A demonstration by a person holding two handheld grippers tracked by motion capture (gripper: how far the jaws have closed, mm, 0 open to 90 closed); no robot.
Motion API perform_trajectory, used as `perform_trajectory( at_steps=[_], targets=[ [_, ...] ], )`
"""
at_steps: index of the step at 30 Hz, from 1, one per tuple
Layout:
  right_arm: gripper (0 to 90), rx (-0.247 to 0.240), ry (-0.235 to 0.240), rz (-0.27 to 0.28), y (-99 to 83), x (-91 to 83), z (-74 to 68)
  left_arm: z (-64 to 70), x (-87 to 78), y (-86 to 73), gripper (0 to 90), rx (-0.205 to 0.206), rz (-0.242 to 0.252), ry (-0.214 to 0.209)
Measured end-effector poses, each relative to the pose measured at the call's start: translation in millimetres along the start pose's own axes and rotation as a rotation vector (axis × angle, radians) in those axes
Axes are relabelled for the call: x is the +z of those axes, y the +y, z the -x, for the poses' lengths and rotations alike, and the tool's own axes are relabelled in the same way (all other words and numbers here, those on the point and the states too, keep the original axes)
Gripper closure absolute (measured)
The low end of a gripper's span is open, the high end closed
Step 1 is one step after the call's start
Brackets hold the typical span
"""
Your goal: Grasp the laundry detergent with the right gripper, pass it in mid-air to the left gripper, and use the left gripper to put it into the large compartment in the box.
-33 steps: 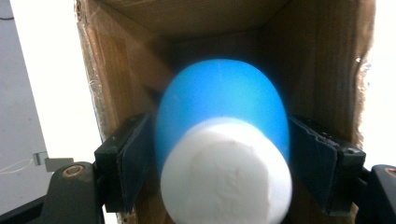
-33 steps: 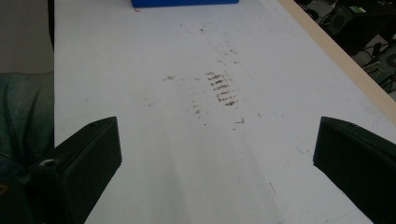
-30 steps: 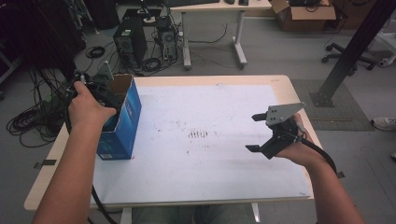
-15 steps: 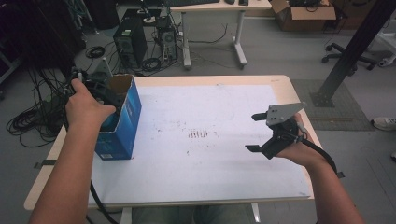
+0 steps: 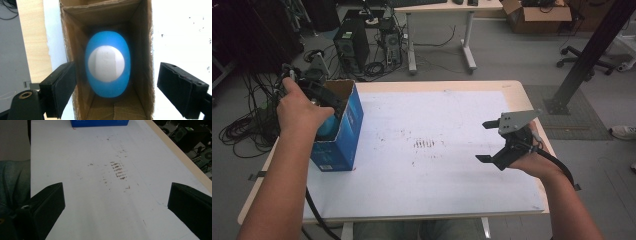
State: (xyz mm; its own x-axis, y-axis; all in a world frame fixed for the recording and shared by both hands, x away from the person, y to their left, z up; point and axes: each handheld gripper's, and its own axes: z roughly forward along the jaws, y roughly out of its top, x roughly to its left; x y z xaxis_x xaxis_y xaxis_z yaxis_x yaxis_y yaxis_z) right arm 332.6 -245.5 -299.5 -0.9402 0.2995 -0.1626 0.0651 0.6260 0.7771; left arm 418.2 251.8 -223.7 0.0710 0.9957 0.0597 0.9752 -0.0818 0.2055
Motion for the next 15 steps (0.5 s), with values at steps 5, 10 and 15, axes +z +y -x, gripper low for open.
perform_trajectory(
  at_steps=[5, 10, 15],
  targets=[
    [0.8, -0.001, -0.001, 0.000, 0.3, -0.7, 0.1, 2.3, -4.2, 0.8, 8.1, 0.034, -0.012, 0.010],
    [0.9, -0.001, -0.002, -0.002, 0.9, -2.3, 0.3, 6.4, -8.9, 1.4, 7.0, 0.064, -0.014, 0.005],
    [0.9, -0.001, -0.003, -0.006, 1.1, -3.6, 0.5, 10.9, -15.3, 2.4, 0.6, 0.101, -0.032, 0.001]
  ],
)
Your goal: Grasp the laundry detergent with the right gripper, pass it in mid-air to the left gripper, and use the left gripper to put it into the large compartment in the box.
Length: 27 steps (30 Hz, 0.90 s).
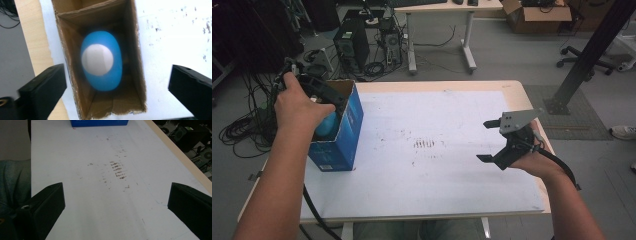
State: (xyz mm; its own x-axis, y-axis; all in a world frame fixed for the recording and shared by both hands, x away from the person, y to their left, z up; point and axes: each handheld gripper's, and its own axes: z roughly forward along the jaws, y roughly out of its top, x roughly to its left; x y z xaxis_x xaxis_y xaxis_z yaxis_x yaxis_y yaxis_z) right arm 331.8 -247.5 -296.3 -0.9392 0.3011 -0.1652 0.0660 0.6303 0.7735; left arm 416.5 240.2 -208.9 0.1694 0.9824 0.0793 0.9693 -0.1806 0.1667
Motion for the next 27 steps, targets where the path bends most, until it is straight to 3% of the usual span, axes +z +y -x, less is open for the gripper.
perform_trajectory(
  at_steps=[6, 11, 15, 20, 27],
  targets=[
    [0.9, -0.002, 0.003, -0.004, 1.5, 0.1, -0.2, 6.8, -7.5, 0.3, 0.2, 0.057, 0.012, -0.001],
    [0.9, -0.004, 0.003, -0.009, 3.0, -1.0, 0.2, 15.6, -17.7, 0.6, 0.2, 0.151, 0.038, -0.061],
    [0.9, -0.005, -0.002, -0.015, 4.2, -3.5, 0.8, 27.2, -27.9, 1.4, 0.2, 0.241, 0.061, -0.124],
    [0.9, -0.004, -0.005, -0.022, 5.7, -6.2, 1.0, 49.3, -41.2, 2.8, 0.2, 0.395, 0.075, -0.217],
    [0.9, -0.010, -0.010, -0.036, 9.5, -9.2, 0.4, 79.4, -55.9, 6.1, 0.2, 0.563, 0.034, -0.262]
  ],
)
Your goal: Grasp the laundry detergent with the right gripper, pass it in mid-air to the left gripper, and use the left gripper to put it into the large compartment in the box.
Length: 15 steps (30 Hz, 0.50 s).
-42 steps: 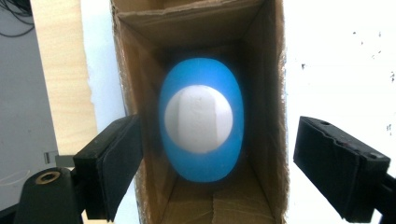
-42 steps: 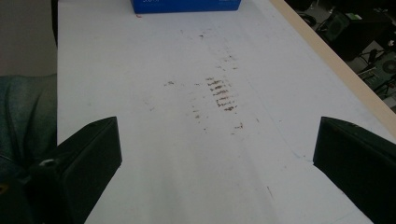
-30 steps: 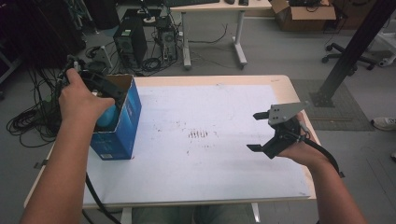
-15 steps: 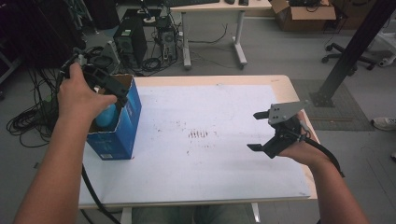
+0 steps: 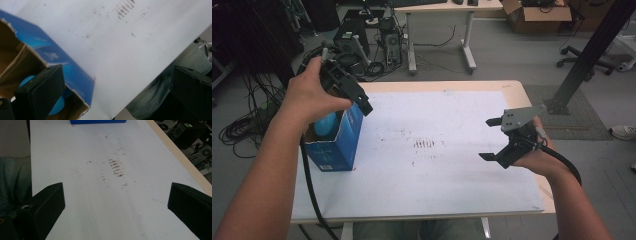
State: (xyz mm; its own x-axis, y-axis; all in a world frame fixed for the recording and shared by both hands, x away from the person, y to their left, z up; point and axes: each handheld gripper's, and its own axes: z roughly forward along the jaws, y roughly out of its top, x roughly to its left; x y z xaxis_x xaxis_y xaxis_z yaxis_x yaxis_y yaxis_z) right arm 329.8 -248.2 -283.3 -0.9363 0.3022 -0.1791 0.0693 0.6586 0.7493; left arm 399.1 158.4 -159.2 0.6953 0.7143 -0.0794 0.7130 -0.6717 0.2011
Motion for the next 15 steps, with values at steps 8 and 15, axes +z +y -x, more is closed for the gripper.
perform_trajectory(
  at_steps=[8, 15],
  targets=[
    [0.9, -0.006, -0.007, -0.029, 6.9, -3.9, 3.6, 26.6, -6.8, 18.9, 0.2, 0.217, -0.034, -0.039],
    [0.9, -0.009, -0.010, -0.067, 12.2, -3.2, 7.0, 39.0, 0.6, 33.3, 0.2, 0.320, -0.088, -0.077]
  ],
)
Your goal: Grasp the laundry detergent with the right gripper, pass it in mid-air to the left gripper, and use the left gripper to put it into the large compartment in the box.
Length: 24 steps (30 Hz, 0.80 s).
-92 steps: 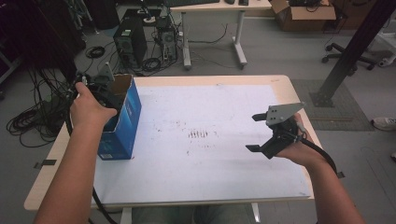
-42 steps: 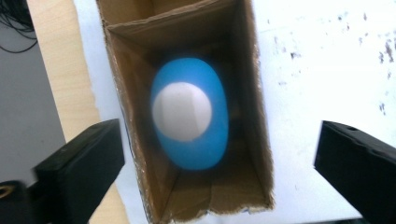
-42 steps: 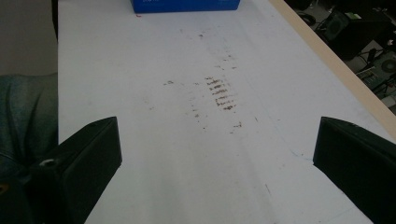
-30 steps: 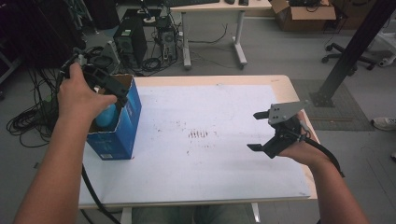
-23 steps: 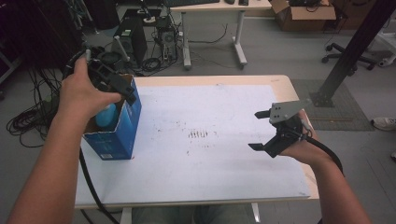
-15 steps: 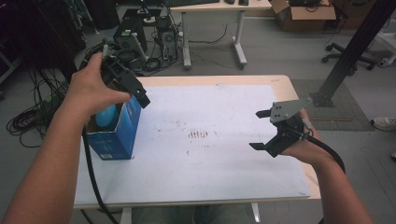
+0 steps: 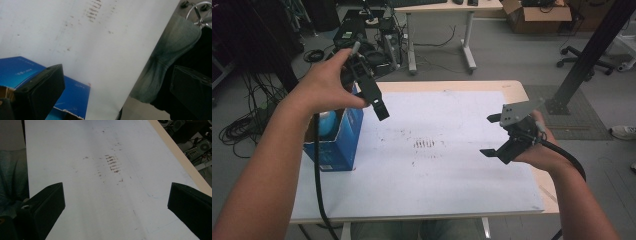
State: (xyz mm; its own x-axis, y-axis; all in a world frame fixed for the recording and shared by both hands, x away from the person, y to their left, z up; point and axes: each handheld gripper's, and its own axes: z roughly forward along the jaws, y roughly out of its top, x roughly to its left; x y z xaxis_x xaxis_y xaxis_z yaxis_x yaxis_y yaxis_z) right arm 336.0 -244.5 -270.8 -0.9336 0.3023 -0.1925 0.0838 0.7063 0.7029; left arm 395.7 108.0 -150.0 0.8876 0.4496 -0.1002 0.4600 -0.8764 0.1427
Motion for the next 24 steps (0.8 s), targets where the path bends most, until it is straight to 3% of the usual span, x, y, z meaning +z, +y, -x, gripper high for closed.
perform_trajectory(
  at_steps=[10, 24],
  targets=[
    [0.8, -0.009, 0.009, -0.087, 3.7, 2.3, 9.1, 4.8, 13.0, 14.2, 0.2, 0.087, -0.025, -0.028],
    [0.7, -0.022, 0.048, -0.212, 2.2, 15.3, 17.7, 9.3, 31.0, 28.8, 0.2, 0.164, -0.064, -0.039]
  ],
)
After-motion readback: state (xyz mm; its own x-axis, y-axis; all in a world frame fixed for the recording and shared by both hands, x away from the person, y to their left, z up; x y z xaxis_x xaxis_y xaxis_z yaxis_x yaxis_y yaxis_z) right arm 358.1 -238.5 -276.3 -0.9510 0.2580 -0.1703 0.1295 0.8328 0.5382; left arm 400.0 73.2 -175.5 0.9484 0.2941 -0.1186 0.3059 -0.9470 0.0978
